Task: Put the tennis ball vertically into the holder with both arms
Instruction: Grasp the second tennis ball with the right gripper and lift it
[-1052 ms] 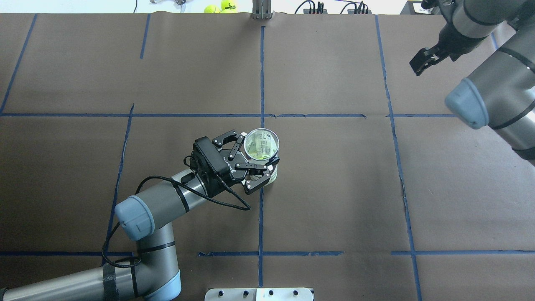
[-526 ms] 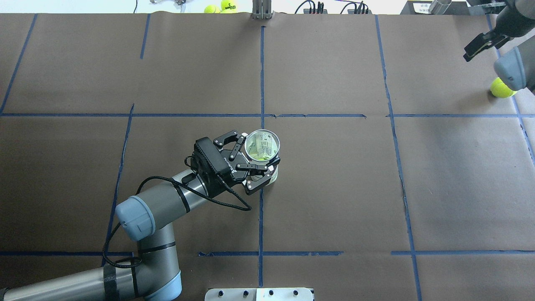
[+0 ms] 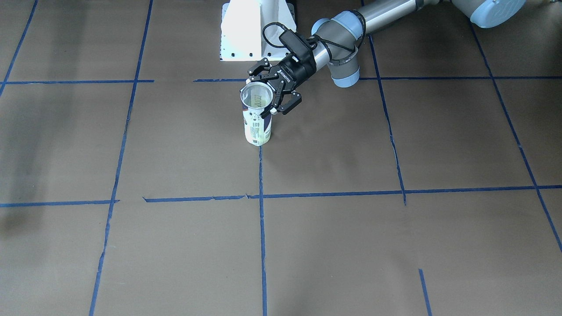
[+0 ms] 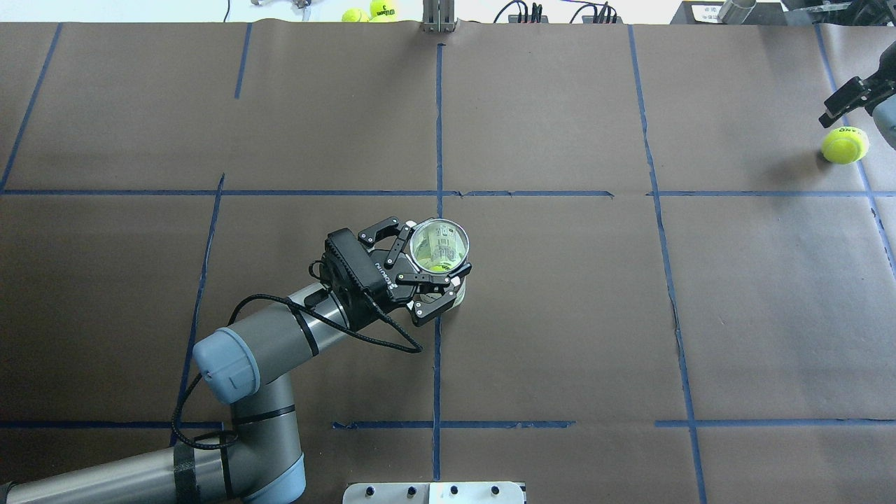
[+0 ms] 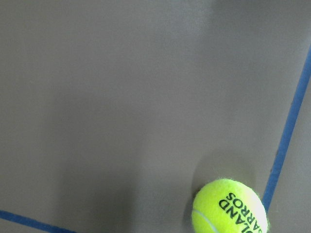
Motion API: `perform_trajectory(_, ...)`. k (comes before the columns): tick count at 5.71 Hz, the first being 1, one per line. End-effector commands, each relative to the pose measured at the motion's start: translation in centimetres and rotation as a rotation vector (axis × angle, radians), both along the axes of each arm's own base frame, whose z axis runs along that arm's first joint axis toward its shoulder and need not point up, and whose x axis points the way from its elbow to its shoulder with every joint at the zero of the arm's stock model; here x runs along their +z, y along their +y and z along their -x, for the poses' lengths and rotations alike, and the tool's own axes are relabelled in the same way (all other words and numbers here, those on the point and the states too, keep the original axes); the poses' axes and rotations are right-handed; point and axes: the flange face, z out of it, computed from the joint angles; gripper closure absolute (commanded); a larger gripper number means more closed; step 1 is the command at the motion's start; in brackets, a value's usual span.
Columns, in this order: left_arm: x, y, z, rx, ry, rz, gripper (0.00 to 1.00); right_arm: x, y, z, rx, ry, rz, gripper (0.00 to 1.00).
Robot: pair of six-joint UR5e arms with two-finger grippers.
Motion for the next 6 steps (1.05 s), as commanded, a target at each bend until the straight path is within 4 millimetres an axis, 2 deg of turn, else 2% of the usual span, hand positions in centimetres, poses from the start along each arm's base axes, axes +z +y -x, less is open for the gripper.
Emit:
perform_trajectory(1, -0.4, 0.1, 0.2, 0.0, 0.009, -0.003, 0.13, 2.9, 0.6, 0.2, 0.007, 0.1, -0.056, 0.0)
perform_trajectory(3, -0.6, 0.0, 0.2, -0.002, 0.012, -0.004, 0.13, 3.6, 1.0, 1.3, -0.012, 0.107, -0.049, 0.0)
perform_trajectory(4, -0.6, 0.0, 0.2, -0.002, 0.012, -0.004, 0.12, 3.9, 1.2, 2.7, -0.033, 0.108, -0.062, 0.0)
perform_trajectory(6, -0.7, 0.0, 0.3, -0.002, 0.013, -0.004, 0.12, 5.0, 1.3, 2.8, -0.033, 0.134, -0.084, 0.0)
